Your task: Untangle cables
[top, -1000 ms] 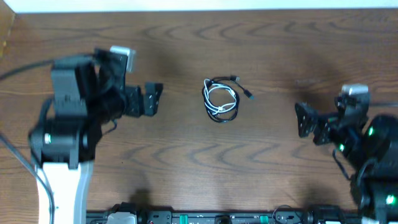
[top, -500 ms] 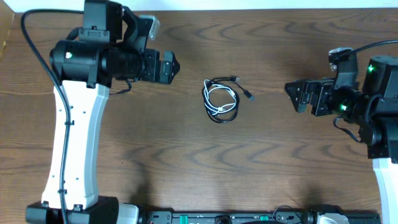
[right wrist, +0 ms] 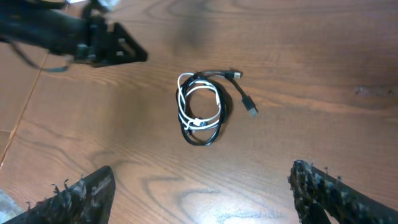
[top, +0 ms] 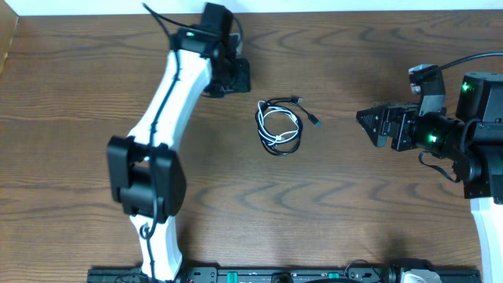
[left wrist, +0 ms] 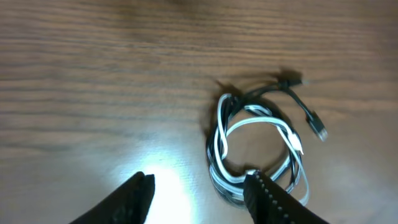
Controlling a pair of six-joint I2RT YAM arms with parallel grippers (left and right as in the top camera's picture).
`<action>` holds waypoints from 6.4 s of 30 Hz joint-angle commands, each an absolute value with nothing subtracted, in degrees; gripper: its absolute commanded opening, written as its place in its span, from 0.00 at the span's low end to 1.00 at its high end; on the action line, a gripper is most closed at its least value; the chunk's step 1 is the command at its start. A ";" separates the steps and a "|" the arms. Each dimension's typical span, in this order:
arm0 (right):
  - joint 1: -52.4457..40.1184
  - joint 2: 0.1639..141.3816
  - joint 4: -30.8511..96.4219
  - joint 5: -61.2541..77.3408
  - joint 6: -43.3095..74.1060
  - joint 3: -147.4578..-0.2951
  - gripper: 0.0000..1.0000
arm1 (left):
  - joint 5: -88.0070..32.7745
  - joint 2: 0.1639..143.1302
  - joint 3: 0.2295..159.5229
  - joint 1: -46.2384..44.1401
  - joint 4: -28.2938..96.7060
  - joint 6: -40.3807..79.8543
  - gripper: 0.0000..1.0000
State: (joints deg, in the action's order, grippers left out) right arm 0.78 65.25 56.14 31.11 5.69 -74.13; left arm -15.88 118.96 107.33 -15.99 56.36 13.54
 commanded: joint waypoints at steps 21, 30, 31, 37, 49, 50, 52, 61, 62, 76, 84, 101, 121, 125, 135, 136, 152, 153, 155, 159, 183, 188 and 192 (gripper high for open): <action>0.32 65.39 58.26 31.44 5.76 -75.22 0.85 | -14.28 130.89 107.13 -21.98 47.75 17.89 0.40; 0.32 65.82 59.00 31.40 5.74 -75.22 0.86 | -14.31 132.73 107.04 -22.00 48.47 17.91 0.21; 0.32 65.91 59.02 31.40 5.74 -75.22 0.86 | -14.28 132.73 107.04 -22.00 48.58 17.89 0.15; 0.32 67.11 58.92 30.55 5.78 -75.22 0.86 | -14.04 129.43 107.15 -21.93 50.48 17.67 0.08; -1.78 74.28 51.44 32.36 14.85 -75.22 0.79 | -22.26 112.55 107.15 -22.00 56.40 17.74 0.07; -2.50 75.35 50.35 33.06 14.94 -75.22 0.79 | -22.94 111.72 107.15 -22.00 56.88 17.72 0.07; -3.53 77.19 48.62 33.23 16.29 -75.22 0.79 | -24.62 110.37 107.15 -22.00 57.58 17.72 0.07; -7.18 86.21 39.72 38.17 17.65 -75.22 0.78 | -29.41 105.75 107.15 -21.93 58.06 17.91 0.08; -7.81 87.64 38.89 38.15 18.37 -75.22 0.78 | -29.39 105.54 107.15 -21.93 58.24 17.89 0.07; -6.72 89.12 42.35 30.02 18.87 -75.22 0.81 | 3.79 107.04 107.11 -22.20 65.63 20.60 0.07; -1.04 89.10 45.45 27.33 18.85 -75.22 0.83 | 3.40 110.52 104.99 -30.46 64.12 27.46 0.07; 15.57 88.82 50.06 31.18 14.63 -75.22 0.91 | -5.78 116.36 106.30 -41.54 57.30 20.53 0.57; 14.90 88.84 53.21 31.22 11.68 -75.22 0.89 | -13.52 115.98 88.31 -36.73 46.61 14.63 0.39; 14.90 88.84 53.41 31.22 11.68 -75.22 0.89 | -13.47 116.01 84.68 -36.82 41.95 14.63 0.39; 14.90 88.84 53.67 31.24 11.68 -75.22 0.88 | -6.85 116.42 81.73 -37.10 36.51 16.80 0.31; 14.90 88.84 53.67 31.22 11.68 -75.22 0.89 | -6.85 116.60 81.73 -37.10 36.49 17.10 0.31; 14.20 88.84 54.39 31.20 11.49 -75.22 0.88 | -6.33 120.55 81.69 -38.83 33.78 18.09 0.24; 14.04 88.84 54.48 31.22 11.49 -75.22 0.88 | -6.33 120.57 81.69 -38.94 33.74 18.09 0.24; 13.72 88.84 54.48 31.20 11.49 -75.22 0.88 | -5.37 120.68 81.69 -38.94 33.74 18.26 0.23; 12.58 88.84 54.46 31.18 11.49 -75.22 0.88 | -4.21 120.70 81.47 -38.92 33.74 18.33 0.12; 0.16 88.84 47.92 31.24 16.29 -75.22 0.86 | -13.87 90.52 86.02 -34.94 42.94 19.77 0.07; -2.74 88.84 47.48 31.24 16.32 -75.22 0.84 | -13.96 90.26 86.02 -33.65 42.41 20.97 0.07; -4.32 88.88 47.51 31.22 15.64 -75.22 0.76 | -14.13 90.19 87.09 -32.32 42.41 21.30 0.08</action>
